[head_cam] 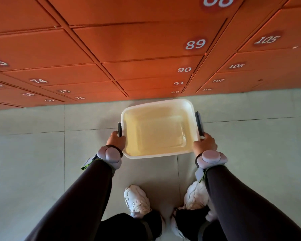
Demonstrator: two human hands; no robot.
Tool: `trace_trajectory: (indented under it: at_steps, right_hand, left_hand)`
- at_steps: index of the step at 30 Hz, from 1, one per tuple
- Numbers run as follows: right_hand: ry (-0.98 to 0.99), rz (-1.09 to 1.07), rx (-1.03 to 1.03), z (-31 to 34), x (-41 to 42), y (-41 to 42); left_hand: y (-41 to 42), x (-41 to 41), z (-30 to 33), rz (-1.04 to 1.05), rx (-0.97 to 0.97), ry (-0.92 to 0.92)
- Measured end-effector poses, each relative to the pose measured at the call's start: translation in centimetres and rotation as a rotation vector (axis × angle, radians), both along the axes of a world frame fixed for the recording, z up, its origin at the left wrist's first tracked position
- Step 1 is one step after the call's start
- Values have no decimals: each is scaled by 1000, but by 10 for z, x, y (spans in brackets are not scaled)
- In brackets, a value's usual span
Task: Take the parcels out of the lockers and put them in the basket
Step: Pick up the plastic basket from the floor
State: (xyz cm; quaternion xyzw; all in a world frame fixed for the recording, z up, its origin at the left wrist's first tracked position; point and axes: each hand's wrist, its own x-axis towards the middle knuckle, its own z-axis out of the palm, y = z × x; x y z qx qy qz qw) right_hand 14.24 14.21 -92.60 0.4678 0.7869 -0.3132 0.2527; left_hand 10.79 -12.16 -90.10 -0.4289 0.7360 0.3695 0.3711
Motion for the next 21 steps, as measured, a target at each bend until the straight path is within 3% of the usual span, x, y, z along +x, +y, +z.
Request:
trace_trajectory:
  at_steps: [13,21]
  right_hand:
    - [-2,12,-42,191,12,16]
    - [-11,-3,-175,336,13,36]
  left_hand:
    - [13,11,192,-153,-41,143]
    - [30,-2,349,-137,-85,167]
